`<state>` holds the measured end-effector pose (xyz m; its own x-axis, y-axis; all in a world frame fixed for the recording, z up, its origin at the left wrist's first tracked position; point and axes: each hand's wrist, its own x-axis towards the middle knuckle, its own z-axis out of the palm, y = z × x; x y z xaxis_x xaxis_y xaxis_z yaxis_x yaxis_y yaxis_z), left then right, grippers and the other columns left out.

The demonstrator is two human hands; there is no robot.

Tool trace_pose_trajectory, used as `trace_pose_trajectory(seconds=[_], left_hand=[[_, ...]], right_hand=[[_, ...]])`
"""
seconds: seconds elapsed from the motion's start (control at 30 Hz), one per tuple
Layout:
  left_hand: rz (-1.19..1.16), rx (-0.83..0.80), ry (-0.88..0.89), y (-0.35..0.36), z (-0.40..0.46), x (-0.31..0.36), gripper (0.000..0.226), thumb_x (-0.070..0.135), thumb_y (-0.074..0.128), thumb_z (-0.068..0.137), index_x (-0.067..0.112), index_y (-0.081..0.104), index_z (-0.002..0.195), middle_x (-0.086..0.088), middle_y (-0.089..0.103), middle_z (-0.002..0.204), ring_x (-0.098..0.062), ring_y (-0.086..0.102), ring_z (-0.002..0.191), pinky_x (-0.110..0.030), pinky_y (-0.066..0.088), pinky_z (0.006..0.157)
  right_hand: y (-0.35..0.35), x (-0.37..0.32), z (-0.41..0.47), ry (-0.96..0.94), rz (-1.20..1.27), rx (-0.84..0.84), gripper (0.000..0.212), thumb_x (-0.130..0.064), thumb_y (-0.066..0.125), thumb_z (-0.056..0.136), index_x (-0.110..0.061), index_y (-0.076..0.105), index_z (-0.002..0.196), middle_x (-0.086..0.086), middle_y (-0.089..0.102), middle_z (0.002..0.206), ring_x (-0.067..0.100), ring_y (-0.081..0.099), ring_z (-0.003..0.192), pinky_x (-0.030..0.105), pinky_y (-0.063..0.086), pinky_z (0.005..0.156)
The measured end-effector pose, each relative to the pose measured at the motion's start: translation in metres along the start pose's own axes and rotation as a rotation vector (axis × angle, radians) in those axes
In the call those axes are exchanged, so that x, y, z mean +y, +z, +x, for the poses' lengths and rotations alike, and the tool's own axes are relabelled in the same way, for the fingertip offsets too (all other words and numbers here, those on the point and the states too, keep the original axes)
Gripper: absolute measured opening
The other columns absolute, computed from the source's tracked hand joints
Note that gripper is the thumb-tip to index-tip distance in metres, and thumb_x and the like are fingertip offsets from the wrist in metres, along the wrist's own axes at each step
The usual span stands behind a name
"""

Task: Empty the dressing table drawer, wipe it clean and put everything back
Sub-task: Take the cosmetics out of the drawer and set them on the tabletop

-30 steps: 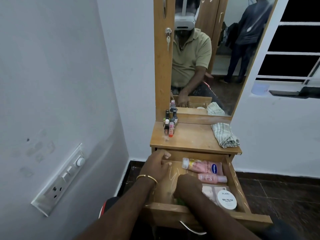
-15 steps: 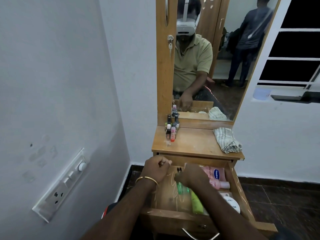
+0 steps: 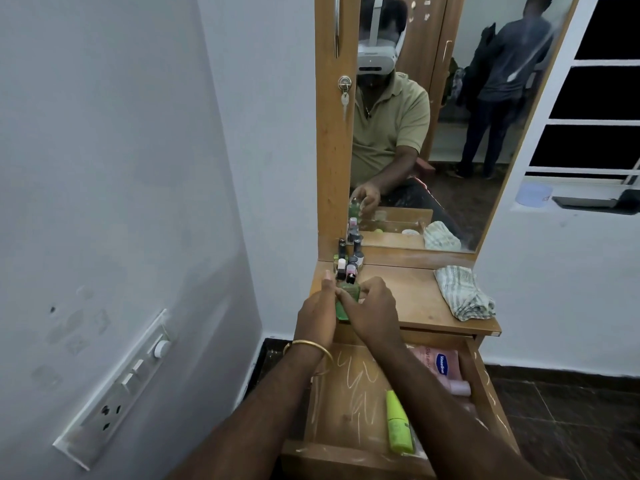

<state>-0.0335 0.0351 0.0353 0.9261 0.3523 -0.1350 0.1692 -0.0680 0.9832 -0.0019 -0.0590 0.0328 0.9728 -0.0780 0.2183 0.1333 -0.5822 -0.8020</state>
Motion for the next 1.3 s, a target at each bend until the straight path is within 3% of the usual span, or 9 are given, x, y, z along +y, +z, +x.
trace_pose_trajectory(seconds=[0.1,0.27,0.37,0.53,0.73,0.93,1.07,1.17,1.3], left_hand=[[0.0,0.016,-0.017,0.0,0.012,0.0,0.114,0.106,0.011,0.046,0.027,0.073,0.1,-0.004,0.073,0.105,-0.021,0.066,0.101,-0.047,0.051,0.096],[-0.081,-0.031,0.012,0.0,0.025,0.005,0.057,0.077,0.021,0.088,0.039,0.061,0.076,0.016,0.063,0.088,-0.007,0.06,0.091,-0.035,0.047,0.097],[-0.079,-0.065,0.043,0.001,0.035,0.002,0.052,0.069,0.019,0.094,0.041,0.059,0.076,0.018,0.061,0.087,-0.007,0.059,0.093,-0.033,0.043,0.098],[-0.065,-0.076,0.034,0.002,0.048,-0.009,0.074,0.097,0.019,0.06,0.043,0.059,0.089,0.005,0.062,0.113,-0.019,0.058,0.115,-0.046,0.042,0.109],[-0.106,-0.071,0.015,0.002,0.055,-0.018,0.084,0.102,0.025,0.053,0.041,0.062,0.099,0.004,0.063,0.119,-0.018,0.057,0.117,-0.046,0.041,0.109],[-0.085,-0.063,0.029,0.001,0.053,-0.021,0.065,0.093,0.027,0.063,0.043,0.061,0.085,0.007,0.066,0.108,-0.016,0.06,0.111,-0.046,0.044,0.107],[-0.073,-0.004,0.052,-0.001,0.045,-0.02,0.07,0.083,0.03,0.078,0.026,0.066,0.096,-0.017,0.067,0.109,-0.029,0.063,0.103,-0.05,0.048,0.1],[-0.059,0.063,0.08,-0.005,0.033,-0.02,0.059,0.079,0.03,0.081,0.031,0.064,0.09,0.001,0.067,0.1,-0.02,0.063,0.102,-0.049,0.049,0.099],[-0.013,0.087,0.107,-0.009,0.017,-0.026,0.049,0.069,0.032,0.09,0.03,0.061,0.089,0.004,0.067,0.095,-0.021,0.066,0.094,-0.045,0.056,0.083]], right_hand=[[0.012,0.0,0.006,-0.049,0.11,-0.008,0.025,-0.04,0.056,0.096,-0.015,0.056,0.096,-0.004,0.057,0.087,0.013,0.056,0.08,0.027,0.043,0.061],[0.021,0.003,0.019,0.057,0.294,-0.018,0.04,-0.049,0.039,0.101,-0.016,0.059,0.091,0.001,0.062,0.085,0.018,0.061,0.082,0.033,0.047,0.066],[0.026,0.007,0.026,0.137,0.382,-0.042,0.044,-0.059,0.038,0.098,-0.021,0.058,0.087,0.005,0.066,0.088,0.023,0.064,0.086,0.045,0.056,0.078],[0.028,0.009,0.032,0.189,0.433,-0.069,0.051,-0.07,0.037,0.091,-0.023,0.058,0.088,0.008,0.068,0.093,0.026,0.066,0.091,0.051,0.056,0.084],[0.032,0.013,0.033,0.182,0.416,-0.073,0.064,-0.08,0.033,0.082,-0.022,0.059,0.09,0.006,0.068,0.092,0.024,0.067,0.09,0.051,0.056,0.083],[0.031,0.014,0.032,0.176,0.416,-0.067,0.053,-0.067,0.037,0.094,-0.02,0.059,0.091,0.007,0.068,0.092,0.024,0.067,0.089,0.048,0.057,0.081],[0.014,0.016,0.025,0.118,0.346,-0.069,0.038,-0.053,0.05,0.096,-0.017,0.062,0.098,-0.002,0.066,0.092,0.014,0.063,0.087,0.026,0.047,0.065],[-0.004,0.035,0.011,0.102,0.215,-0.097,0.019,-0.036,0.066,0.088,-0.019,0.061,0.097,-0.006,0.064,0.089,0.013,0.061,0.086,0.026,0.047,0.068],[-0.013,0.065,-0.015,0.177,-0.137,-0.354,0.025,-0.035,0.076,0.079,-0.021,0.061,0.093,0.0,0.068,0.09,0.016,0.065,0.079,0.033,0.056,0.07]])
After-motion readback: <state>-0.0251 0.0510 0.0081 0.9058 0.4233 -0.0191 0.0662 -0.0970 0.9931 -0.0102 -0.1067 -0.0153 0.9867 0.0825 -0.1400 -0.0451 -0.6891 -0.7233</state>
